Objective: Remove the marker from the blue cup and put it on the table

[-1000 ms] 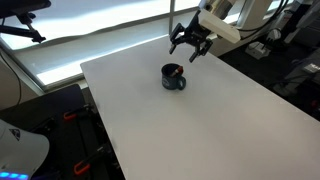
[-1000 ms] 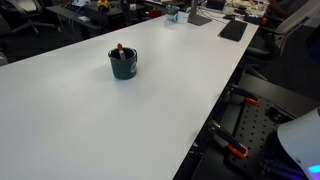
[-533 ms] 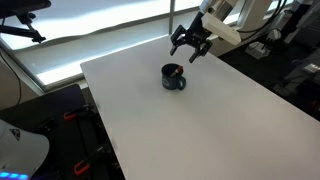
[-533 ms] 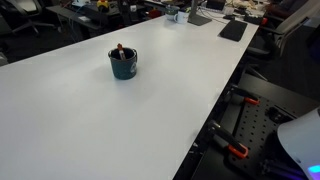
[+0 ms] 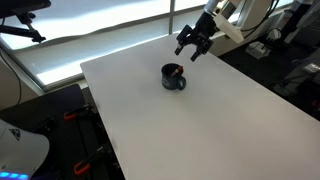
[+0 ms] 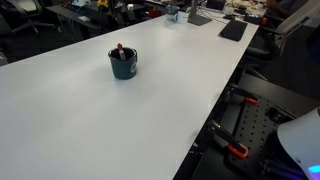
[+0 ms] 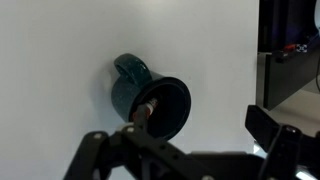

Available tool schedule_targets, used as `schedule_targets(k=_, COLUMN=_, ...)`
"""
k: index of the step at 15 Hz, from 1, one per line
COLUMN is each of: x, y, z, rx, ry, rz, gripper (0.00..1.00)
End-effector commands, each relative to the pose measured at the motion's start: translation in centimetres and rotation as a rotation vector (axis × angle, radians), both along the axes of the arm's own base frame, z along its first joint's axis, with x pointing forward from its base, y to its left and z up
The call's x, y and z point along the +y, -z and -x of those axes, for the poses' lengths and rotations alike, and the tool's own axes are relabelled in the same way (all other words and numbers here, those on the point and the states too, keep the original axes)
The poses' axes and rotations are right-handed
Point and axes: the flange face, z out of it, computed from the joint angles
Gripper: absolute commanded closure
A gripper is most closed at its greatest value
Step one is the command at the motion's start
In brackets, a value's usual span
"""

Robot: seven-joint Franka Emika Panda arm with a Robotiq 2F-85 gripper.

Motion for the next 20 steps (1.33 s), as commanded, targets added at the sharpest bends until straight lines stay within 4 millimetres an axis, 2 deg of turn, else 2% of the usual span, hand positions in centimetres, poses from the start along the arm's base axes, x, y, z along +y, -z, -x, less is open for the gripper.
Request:
schedule_targets(k=1, x=0.1, y=0.3, z=-0.2, rx=0.003, ry=-0.002, rz=0.0, gripper=0.0)
schedule_targets(k=8, x=0.3, y=0.9, z=-0.6, rx=0.02, ry=-0.022, rz=-0.004, gripper=0.0)
schedule_targets(k=20, x=4.2, y=6.1, z=-0.6, rx=0.184, ry=-0.21, rz=-0.008, gripper=0.0)
